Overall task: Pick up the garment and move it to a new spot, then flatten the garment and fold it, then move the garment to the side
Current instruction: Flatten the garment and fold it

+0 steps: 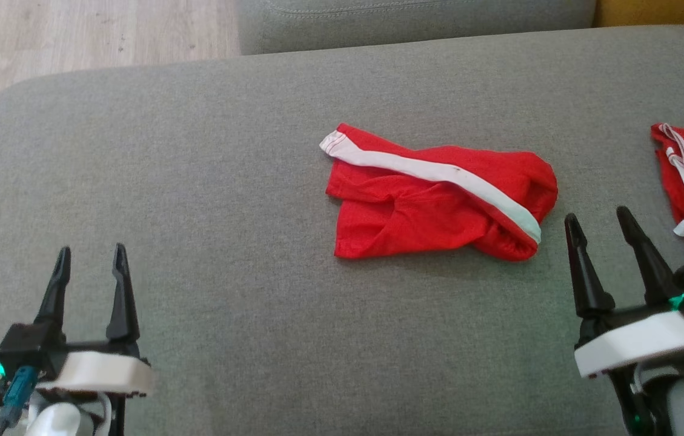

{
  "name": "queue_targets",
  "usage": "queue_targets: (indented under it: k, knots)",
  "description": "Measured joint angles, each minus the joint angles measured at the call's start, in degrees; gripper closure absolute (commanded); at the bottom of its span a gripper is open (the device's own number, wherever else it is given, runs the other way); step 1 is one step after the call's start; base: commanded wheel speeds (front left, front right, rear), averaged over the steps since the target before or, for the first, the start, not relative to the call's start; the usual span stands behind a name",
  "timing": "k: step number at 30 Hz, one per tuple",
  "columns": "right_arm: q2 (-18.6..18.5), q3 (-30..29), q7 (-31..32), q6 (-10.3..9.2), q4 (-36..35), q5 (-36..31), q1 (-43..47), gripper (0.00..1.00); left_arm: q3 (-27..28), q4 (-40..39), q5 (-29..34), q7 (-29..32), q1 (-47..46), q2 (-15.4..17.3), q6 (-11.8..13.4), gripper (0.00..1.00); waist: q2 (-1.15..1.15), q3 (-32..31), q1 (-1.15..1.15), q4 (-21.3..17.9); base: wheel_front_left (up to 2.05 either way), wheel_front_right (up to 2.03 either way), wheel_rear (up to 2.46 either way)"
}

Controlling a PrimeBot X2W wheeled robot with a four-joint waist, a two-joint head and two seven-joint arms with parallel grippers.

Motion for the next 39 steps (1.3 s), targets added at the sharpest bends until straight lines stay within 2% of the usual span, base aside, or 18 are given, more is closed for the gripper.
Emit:
queue_targets:
  k: [13,19,21,22,28,32,39]
  knots:
    - [1.6,-0.9,2.6,0.00,-4.1,0.0,2.6,0.00,-0.2,-1.0,-0.5,1.0,1.4,0.5,0.8,0.00,0.00,-0.2,0.00,-0.3,0.00,0.00,0.00]
    - [1.6,-1.1,2.9,0.00,-4.7,0.0,2.6,0.00,-3.7,-1.6,0.4,3.7,-1.0,0.1,0.4,0.00,0.00,0.7,0.00,-0.7,0.00,0.00,0.00]
    - [1.5,-1.1,3.1,0.00,-5.0,0.1,2.5,0.00,-5.8,-1.6,0.6,6.0,-3.7,-0.8,-0.7,0.00,0.00,1.4,0.00,-1.0,0.00,0.00,0.00]
    - [1.5,-1.3,3.1,0.00,-5.3,0.1,2.4,0.00,-8.5,-1.0,0.7,9.0,-7.8,-2.6,-2.4,0.00,0.00,2.4,0.00,-1.3,0.00,0.00,0.00]
    - [1.3,-1.5,3.2,0.00,-5.8,0.6,0.1,0.00,-15.9,7.5,0.6,17.2,-22.5,-10.7,-7.7,0.00,0.00,6.2,0.01,-2.5,0.00,0.00,0.00]
    - [1.0,-1.2,3.2,0.00,-5.8,1.6,-1.1,0.00,-17.9,16.9,0.2,19.2,-30.3,-15.2,-11.1,0.00,0.00,8.7,0.02,-3.6,0.00,0.00,0.00]
    - [1.0,-0.9,3.2,0.00,-5.0,2.6,-1.5,0.00,-20.1,32.8,-1.1,21.0,-37.9,-19.1,-15.9,0.00,0.00,12.0,0.02,-5.6,0.00,0.00,0.00]
